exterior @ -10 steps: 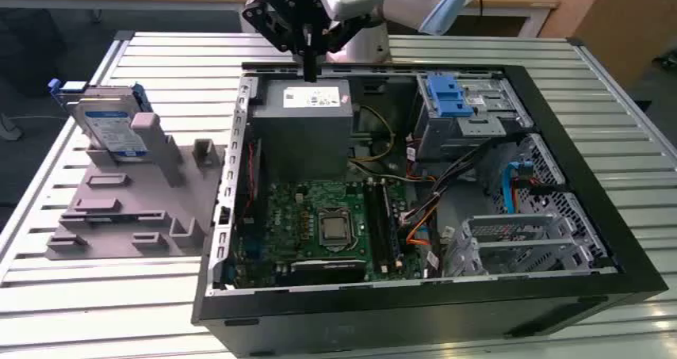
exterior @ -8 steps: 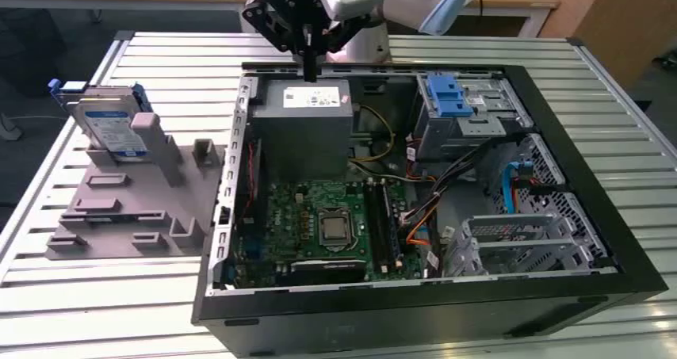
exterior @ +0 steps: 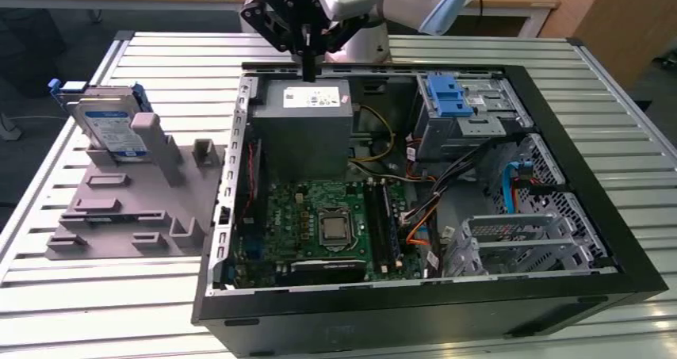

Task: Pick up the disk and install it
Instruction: 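Reach for the disk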

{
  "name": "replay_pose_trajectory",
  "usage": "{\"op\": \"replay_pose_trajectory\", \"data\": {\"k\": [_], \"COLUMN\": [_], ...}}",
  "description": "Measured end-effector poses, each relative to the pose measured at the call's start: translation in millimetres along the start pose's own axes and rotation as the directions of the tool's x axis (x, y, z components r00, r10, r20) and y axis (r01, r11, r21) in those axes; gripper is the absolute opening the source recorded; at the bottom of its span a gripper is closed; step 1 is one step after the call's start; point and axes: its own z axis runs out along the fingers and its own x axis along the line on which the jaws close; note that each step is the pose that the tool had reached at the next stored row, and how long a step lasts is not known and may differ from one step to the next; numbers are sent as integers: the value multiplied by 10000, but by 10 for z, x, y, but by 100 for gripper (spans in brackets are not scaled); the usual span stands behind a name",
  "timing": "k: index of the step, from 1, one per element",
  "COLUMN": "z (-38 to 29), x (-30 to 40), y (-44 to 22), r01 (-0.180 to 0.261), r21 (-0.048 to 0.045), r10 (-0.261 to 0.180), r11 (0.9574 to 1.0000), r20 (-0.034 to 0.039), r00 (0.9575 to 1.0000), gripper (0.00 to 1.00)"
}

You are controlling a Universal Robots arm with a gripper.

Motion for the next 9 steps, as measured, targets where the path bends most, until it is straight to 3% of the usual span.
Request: {"op": "replay_pose_trajectory", "data": {"k": [9], "z": [0], "x": [22], "y": [-2], "r01": [-1], "r21": [1], "r10": [1], "r11": [10000], "r20": [0], "r00": [10000], "gripper": [11]}}
